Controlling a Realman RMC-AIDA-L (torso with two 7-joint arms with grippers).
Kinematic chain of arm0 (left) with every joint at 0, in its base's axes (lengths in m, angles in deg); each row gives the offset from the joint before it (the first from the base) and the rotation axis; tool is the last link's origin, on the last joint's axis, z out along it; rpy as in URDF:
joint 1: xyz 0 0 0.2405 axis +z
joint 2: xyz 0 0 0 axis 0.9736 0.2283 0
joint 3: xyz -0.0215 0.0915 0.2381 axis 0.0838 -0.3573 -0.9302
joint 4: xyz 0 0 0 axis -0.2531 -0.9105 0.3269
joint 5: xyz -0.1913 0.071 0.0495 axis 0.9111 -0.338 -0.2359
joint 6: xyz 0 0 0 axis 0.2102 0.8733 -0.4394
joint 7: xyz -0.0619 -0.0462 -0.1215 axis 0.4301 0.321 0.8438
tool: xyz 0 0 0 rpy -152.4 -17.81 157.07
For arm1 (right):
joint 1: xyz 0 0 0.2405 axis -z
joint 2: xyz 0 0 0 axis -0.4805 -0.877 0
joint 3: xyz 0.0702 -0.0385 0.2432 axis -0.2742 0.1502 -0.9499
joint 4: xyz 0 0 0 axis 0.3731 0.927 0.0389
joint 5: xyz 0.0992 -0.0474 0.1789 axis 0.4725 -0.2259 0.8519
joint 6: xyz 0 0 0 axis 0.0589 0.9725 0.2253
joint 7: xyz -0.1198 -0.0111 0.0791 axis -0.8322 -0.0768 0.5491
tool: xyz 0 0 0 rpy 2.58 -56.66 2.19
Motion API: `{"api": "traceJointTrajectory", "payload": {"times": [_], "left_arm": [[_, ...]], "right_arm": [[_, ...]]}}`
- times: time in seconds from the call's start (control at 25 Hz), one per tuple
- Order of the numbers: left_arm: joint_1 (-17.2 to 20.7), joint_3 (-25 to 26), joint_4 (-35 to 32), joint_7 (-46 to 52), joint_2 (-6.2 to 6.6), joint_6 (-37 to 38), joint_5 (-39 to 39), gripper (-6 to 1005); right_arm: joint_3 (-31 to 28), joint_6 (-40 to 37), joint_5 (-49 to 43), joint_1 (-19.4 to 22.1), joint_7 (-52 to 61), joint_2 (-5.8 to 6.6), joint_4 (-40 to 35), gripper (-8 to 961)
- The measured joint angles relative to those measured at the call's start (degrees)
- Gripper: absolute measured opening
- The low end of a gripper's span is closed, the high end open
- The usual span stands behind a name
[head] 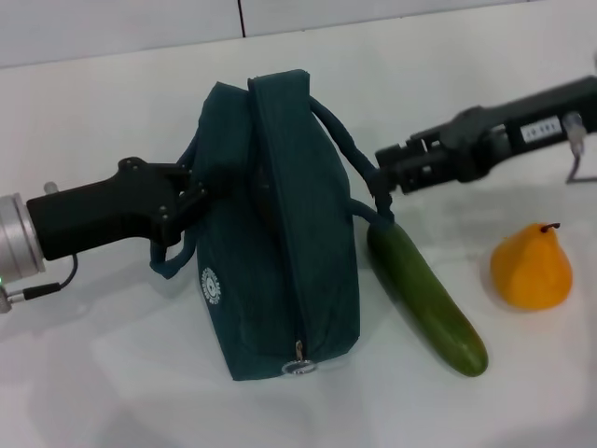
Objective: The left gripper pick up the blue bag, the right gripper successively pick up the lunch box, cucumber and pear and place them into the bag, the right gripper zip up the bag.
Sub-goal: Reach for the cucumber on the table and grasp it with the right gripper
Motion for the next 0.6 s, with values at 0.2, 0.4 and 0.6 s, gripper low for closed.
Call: {"api": "traceJointTrajectory", "payload": {"times": [0.2,0.4,0.6], "left_arm": [[-0.21,0.04,-0.15,-0.04,0.09,-0.02,-0.06,50],[-0.18,0.02,-0.66,-0.04,0.16,-0.05,-0.27,50],[-0.24,0.02,-0.85,-0.04,0.19,-0.05,-0.31,50]], "right_arm": [[0.29,-1.08,-6.7,-4.64,8.59,-0.39,-5.9,464],[2.53,-1.23,-15.61,-8.11,17.32,-0.77,-11.24,324],[4.67,-3.92,-20.62,-10.84,20.97,-0.86,-11.72,340]]}}
